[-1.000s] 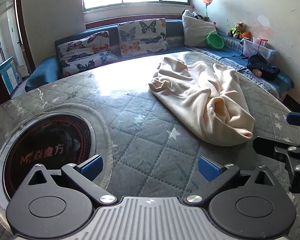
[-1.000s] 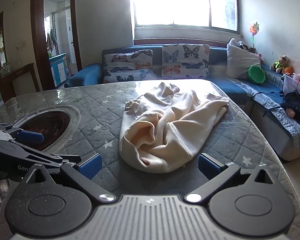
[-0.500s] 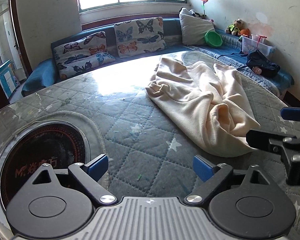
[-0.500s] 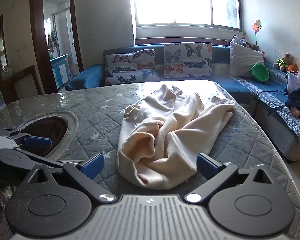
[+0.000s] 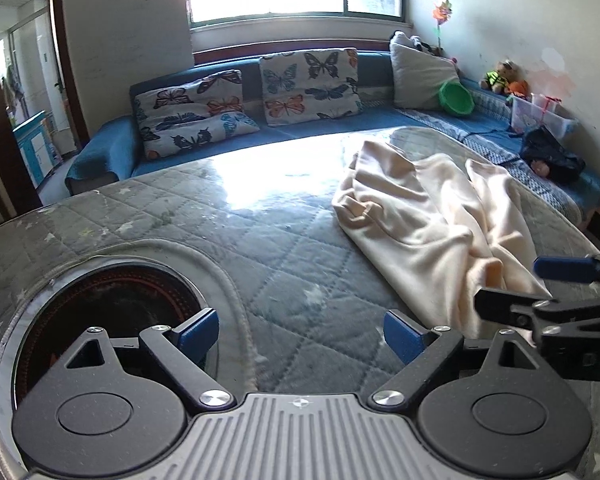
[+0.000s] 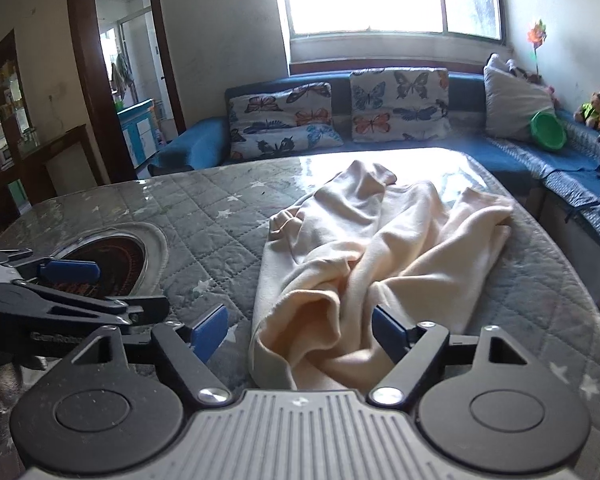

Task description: Fold clothes

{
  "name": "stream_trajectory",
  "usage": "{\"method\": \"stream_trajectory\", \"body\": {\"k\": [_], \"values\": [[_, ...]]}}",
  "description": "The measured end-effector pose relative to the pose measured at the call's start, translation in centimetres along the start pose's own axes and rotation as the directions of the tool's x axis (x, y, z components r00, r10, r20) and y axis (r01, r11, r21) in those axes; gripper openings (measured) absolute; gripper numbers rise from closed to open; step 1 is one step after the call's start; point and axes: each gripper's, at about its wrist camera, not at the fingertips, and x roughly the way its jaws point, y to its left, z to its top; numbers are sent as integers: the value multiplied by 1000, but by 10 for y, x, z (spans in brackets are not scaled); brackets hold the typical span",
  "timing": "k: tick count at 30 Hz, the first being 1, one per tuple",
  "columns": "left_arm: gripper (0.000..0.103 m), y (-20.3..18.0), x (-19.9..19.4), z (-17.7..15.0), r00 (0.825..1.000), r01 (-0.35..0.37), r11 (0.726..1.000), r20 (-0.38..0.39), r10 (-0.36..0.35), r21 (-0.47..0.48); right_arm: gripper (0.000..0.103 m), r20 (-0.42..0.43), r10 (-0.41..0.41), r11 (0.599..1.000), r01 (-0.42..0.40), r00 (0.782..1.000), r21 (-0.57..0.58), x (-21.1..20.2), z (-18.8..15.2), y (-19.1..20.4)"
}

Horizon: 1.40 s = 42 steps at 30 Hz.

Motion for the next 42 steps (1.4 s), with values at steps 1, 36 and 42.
{"method": "stream_trajectory", "body": {"k": [1, 36, 42], "values": [[91, 2, 0, 1, 1000, -1, 1000, 1, 1, -4, 74, -7, 0, 1000, 0, 1000, -1, 5, 1, 0], [93, -29, -40, -19, 982, 190, 978, -19, -189, 87, 7, -149, 299, 918, -327, 943, -223, -60, -76, 74], [93, -11, -24, -24, 988, 140, 990, -62, -139, 12, 7, -195, 381, 873, -421, 904, -245, -79, -98, 90]]}}
